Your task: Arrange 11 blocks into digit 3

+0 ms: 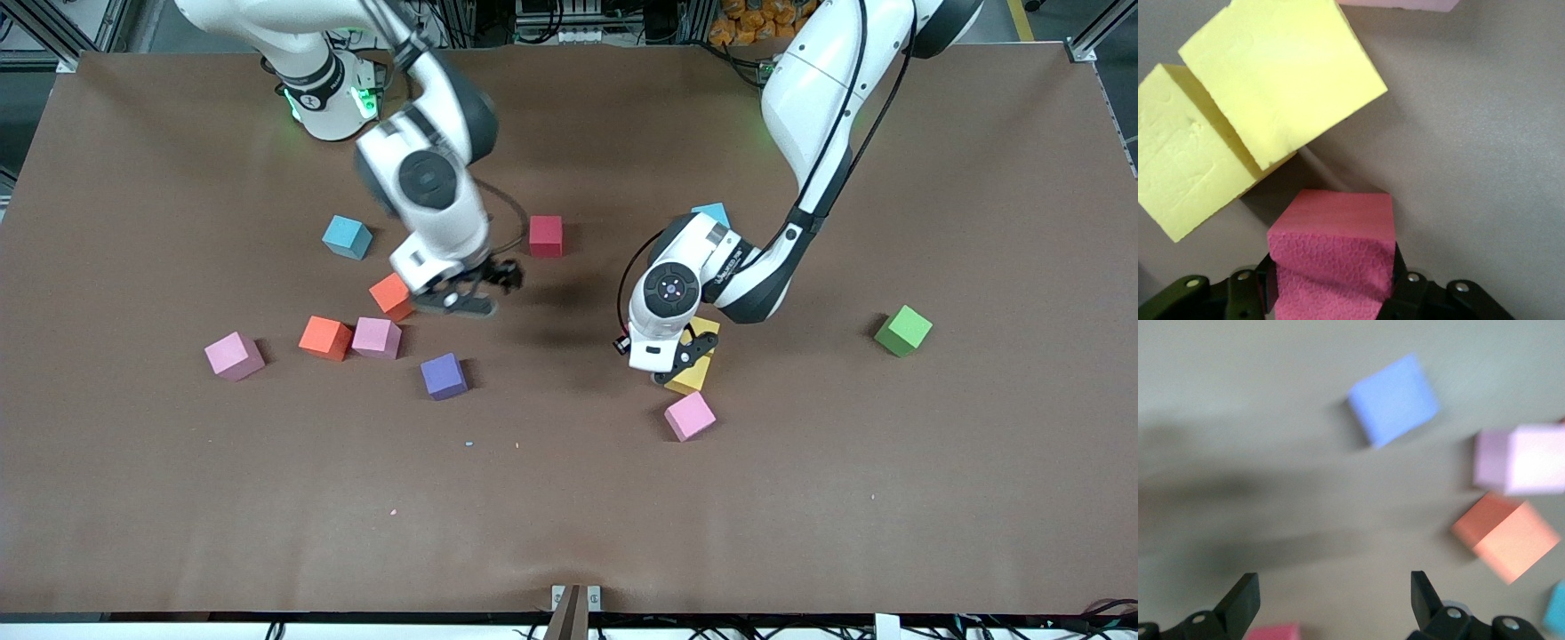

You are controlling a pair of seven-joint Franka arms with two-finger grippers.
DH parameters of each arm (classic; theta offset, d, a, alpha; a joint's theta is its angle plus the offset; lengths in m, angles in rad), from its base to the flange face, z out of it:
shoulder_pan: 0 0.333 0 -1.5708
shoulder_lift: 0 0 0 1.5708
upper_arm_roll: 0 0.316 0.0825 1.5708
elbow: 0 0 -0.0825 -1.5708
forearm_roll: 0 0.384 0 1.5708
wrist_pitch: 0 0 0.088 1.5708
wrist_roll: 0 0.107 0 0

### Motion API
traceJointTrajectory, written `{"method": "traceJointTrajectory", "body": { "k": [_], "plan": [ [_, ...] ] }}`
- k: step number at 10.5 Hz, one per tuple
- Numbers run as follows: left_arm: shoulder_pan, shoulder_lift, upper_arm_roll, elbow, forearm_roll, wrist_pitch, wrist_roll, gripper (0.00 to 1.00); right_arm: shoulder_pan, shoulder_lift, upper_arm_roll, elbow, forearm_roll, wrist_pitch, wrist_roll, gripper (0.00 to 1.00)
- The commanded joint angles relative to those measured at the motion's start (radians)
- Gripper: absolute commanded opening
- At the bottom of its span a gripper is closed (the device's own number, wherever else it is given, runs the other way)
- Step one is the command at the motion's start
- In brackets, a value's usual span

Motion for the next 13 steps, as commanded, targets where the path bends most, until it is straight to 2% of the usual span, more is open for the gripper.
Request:
{"method": "traceJointTrajectory", "body": {
  "k": [1,3,5,8,10,11,13],
  "plan": [
    [0.005,0.022,0.001,0.016,0.002,0.000,0.004,0.07,-0.090,0.023,-0.026,0.014,0.027,0.067,-0.243,1.00],
    [0.005,0.022,0.001,0.016,0.005,0.000,0.004,0.07,-0.134,0.060,-0.026,0.044,0.016,0.086,-0.315,1.00],
    [0.017,0.011,0.001,0.016,0.002,0.000,0.002,0.07,-0.138,0.138,-0.026,0.136,0.013,0.085,-0.439,1.00],
    [0.016,-0.001,-0.002,0.016,-0.007,0.000,-0.041,0.07,-0.138,0.199,-0.026,0.152,0.006,0.107,-0.453,1.00],
    [0.019,-0.009,-0.009,0.017,-0.015,0.000,-0.138,0.07,-0.136,0.250,-0.020,0.152,-0.020,0.221,-0.450,1.00],
    [0.008,-0.032,-0.010,0.017,-0.033,-0.009,-0.204,0.07,-0.136,0.262,-0.019,0.154,-0.021,0.232,-0.445,1.00],
    [0.007,-0.078,-0.044,-0.004,-0.036,-0.090,-0.269,0.08,-0.136,0.264,-0.017,0.154,-0.011,0.232,-0.441,1.00]
  ]
}}
